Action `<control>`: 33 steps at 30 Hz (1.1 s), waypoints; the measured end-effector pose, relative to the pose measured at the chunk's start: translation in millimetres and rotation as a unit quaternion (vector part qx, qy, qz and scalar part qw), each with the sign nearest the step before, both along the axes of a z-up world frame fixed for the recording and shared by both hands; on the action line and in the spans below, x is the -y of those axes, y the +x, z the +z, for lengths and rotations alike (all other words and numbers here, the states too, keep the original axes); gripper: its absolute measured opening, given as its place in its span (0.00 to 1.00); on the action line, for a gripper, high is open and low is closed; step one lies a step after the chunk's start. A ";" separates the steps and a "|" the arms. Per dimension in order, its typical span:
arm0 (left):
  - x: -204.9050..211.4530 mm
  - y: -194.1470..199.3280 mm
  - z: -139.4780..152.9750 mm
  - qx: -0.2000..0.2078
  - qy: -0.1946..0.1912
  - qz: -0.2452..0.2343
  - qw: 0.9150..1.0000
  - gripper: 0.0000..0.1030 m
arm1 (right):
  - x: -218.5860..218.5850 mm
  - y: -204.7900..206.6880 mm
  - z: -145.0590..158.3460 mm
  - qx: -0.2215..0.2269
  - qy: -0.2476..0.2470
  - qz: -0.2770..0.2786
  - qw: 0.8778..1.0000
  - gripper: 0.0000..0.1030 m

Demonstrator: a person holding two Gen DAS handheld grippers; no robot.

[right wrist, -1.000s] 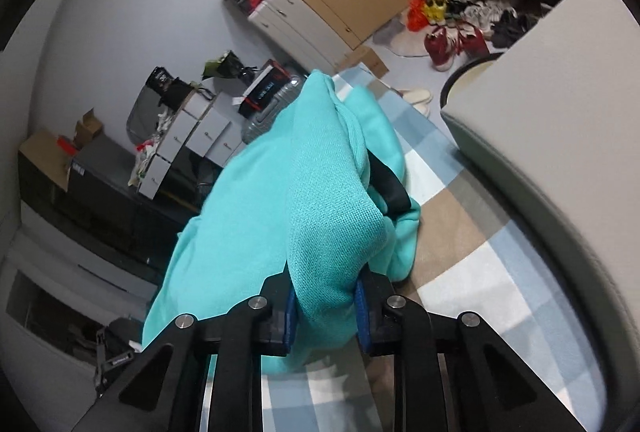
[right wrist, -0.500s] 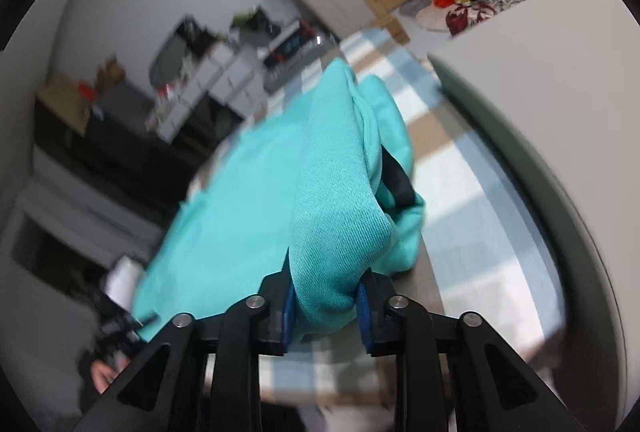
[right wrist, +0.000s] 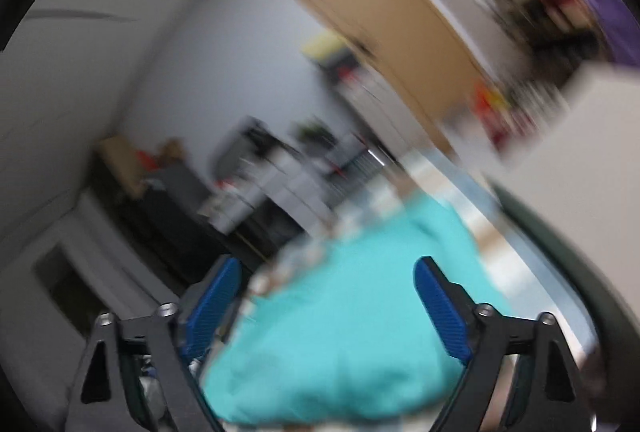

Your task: Fold large clothes

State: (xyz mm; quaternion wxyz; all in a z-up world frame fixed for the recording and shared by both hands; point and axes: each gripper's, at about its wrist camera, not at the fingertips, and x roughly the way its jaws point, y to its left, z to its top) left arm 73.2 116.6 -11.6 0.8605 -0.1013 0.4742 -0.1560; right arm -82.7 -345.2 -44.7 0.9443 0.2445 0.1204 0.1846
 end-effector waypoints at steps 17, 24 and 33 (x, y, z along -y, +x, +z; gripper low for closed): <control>181.0 148.0 -80.8 -0.083 0.169 -0.287 0.939 0.78 | -85.7 12.3 -43.4 0.005 -0.057 0.080 0.995 1.00; 212.8 160.0 -99.0 -0.075 0.200 -0.357 0.909 0.78 | -55.8 30.1 -57.2 -0.049 0.040 0.098 0.993 1.00; 222.4 126.8 -93.6 -0.048 0.254 -0.394 0.882 0.05 | -51.3 23.7 -53.2 -0.059 0.056 0.113 0.990 1.00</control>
